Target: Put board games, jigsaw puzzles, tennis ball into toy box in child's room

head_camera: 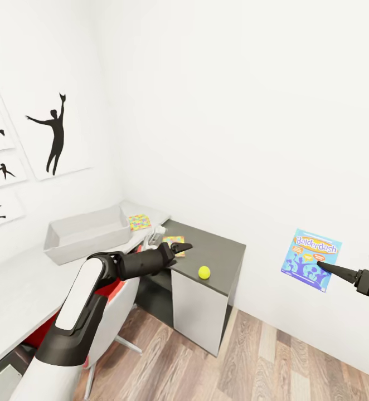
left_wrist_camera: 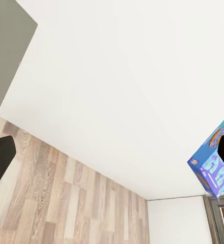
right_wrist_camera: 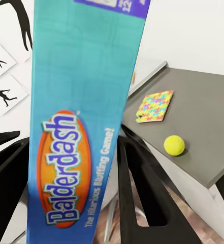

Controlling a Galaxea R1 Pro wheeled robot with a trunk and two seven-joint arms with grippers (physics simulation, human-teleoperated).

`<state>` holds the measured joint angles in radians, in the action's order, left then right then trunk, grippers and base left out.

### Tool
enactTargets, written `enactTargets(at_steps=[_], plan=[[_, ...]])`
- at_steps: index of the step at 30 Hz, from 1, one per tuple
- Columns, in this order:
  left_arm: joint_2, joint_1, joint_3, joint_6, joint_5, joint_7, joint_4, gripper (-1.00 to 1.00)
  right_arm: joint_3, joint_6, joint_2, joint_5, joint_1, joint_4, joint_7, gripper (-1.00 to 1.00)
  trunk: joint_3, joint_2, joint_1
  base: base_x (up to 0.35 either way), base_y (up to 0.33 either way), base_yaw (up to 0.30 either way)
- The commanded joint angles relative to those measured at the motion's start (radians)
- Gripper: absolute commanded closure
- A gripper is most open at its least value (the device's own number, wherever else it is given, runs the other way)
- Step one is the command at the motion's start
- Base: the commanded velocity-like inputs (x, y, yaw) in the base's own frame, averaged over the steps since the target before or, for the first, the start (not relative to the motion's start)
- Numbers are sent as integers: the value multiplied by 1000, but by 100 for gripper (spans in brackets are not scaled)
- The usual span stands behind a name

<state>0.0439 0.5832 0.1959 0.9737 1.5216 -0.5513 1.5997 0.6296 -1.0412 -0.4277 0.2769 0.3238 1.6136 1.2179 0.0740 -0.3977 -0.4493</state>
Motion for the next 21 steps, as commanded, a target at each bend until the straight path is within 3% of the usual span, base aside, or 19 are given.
enactTargets(at_steps=[1, 21], plan=[[1, 1, 0, 1, 9, -11, 0, -100, 1, -6, 0, 2, 1, 0, 5, 100, 1, -2, -1, 0, 0, 203], [7, 0, 0, 1, 11, -9, -5, -100, 1, -6, 0, 2, 1, 0, 5, 100, -25, -2, -1, 0, 0, 167]])
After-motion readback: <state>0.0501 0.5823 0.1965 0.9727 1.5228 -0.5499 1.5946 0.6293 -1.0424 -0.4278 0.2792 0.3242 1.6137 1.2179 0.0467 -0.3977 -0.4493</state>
